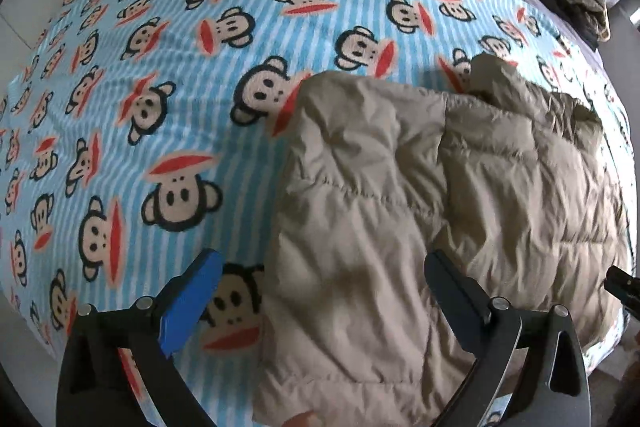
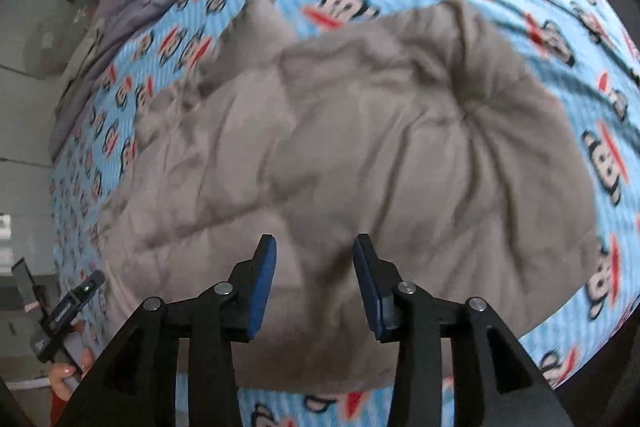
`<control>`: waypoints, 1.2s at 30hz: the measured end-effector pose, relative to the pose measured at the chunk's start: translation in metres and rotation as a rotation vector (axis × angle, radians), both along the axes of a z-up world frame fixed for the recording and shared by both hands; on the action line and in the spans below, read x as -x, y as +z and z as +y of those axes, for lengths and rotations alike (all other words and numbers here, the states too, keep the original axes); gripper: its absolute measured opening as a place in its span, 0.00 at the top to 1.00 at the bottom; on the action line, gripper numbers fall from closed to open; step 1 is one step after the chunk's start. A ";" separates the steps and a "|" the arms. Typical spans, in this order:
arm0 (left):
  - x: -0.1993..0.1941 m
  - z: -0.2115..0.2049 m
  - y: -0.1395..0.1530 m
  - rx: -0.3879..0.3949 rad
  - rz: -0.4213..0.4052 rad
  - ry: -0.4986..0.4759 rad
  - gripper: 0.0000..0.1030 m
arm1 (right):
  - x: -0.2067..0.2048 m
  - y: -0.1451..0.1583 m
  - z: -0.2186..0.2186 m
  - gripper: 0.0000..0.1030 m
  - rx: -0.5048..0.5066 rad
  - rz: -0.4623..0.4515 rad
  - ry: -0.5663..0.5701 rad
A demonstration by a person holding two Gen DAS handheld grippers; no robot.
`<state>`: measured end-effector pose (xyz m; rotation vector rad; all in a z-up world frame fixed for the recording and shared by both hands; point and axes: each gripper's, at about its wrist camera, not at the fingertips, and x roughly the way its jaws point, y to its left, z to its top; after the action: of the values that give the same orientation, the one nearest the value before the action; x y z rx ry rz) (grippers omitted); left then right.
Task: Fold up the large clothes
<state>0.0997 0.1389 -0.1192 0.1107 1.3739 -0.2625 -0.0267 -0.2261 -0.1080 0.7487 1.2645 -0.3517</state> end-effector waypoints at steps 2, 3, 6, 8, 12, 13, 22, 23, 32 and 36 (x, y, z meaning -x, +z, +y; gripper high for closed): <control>0.004 0.001 0.000 -0.008 -0.005 -0.013 0.01 | -0.003 -0.003 0.014 0.52 -0.007 0.007 0.024; 0.005 0.001 -0.001 -0.006 0.000 -0.019 0.01 | -0.003 -0.003 0.019 0.51 -0.006 0.009 0.035; 0.008 0.005 -0.002 -0.011 0.010 -0.025 0.01 | -0.006 -0.002 0.039 0.38 0.012 0.006 0.075; 0.011 0.009 -0.005 -0.028 0.006 -0.028 0.01 | -0.007 -0.002 0.049 0.36 0.029 0.008 0.097; 0.017 0.019 -0.022 -0.061 0.047 -0.035 0.01 | -0.005 -0.008 0.058 0.36 0.018 0.022 0.089; 0.018 0.021 -0.023 -0.051 0.053 -0.035 0.01 | -0.004 -0.009 0.058 0.36 0.018 0.029 0.085; 0.013 0.028 -0.027 0.007 0.083 -0.088 0.01 | -0.007 -0.021 0.063 0.32 0.063 0.070 0.075; 0.011 0.029 -0.028 0.011 0.084 -0.093 0.01 | -0.007 -0.022 0.064 0.32 0.070 0.074 0.075; -0.034 0.061 -0.052 0.408 0.326 -0.083 0.02 | -0.012 -0.024 0.069 0.25 0.101 0.099 0.075; -0.043 0.056 -0.074 0.566 0.449 -0.127 0.02 | -0.016 -0.027 0.073 0.23 0.108 0.105 0.093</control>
<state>0.1425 0.1945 -0.1927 -0.3530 1.6844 -0.8090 -0.0111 -0.1532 -0.1350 0.5834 1.3631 -0.3847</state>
